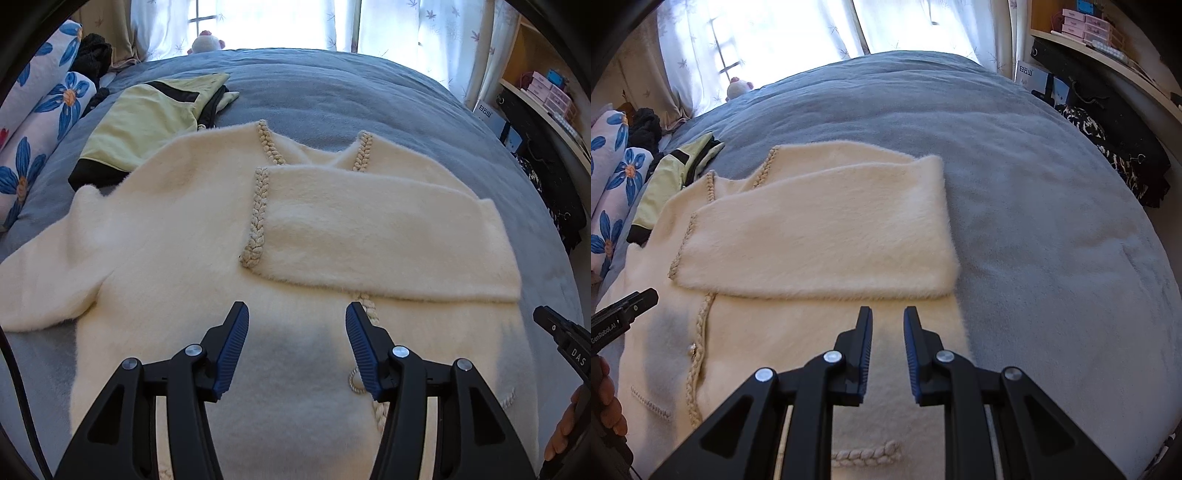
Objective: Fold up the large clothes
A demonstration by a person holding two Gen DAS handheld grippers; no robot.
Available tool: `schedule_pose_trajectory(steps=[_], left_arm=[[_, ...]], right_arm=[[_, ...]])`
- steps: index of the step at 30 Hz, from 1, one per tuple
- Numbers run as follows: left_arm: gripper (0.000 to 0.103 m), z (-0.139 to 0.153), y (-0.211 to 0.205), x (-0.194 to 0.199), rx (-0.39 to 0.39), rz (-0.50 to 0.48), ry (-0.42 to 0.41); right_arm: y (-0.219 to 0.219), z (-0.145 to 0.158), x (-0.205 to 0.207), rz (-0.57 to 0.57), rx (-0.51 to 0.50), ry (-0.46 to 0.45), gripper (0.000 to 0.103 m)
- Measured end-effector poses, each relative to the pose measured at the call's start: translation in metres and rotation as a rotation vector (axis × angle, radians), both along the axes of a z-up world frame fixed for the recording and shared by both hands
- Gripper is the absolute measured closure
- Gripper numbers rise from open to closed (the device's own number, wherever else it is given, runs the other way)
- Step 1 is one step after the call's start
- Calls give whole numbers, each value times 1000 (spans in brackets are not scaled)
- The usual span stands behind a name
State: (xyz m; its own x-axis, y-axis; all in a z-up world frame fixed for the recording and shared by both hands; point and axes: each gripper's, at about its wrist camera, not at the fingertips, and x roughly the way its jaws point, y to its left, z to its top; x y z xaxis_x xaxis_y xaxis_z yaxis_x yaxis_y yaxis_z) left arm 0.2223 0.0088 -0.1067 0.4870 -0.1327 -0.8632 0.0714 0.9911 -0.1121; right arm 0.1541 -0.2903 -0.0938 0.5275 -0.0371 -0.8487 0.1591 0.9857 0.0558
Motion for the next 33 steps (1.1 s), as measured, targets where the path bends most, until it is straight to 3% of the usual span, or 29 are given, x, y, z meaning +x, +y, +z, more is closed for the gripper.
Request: schedule_pose_trajectory(steps=[9,14,26,33], left_arm=[[50,19,6,-39,-3,-2,-6],[50,25,7,-62,33,-5,2],[49,38,26,-117,83,-1,7],[41,49,51,-152,114,10,-29]], right_arm=[[15,18,-31,20,13,-26,85],[25,24,-48,30,13,-37,74],[69,29,-87,101,-2,-28,74],[106,36,-106,179,-9,-36,74]])
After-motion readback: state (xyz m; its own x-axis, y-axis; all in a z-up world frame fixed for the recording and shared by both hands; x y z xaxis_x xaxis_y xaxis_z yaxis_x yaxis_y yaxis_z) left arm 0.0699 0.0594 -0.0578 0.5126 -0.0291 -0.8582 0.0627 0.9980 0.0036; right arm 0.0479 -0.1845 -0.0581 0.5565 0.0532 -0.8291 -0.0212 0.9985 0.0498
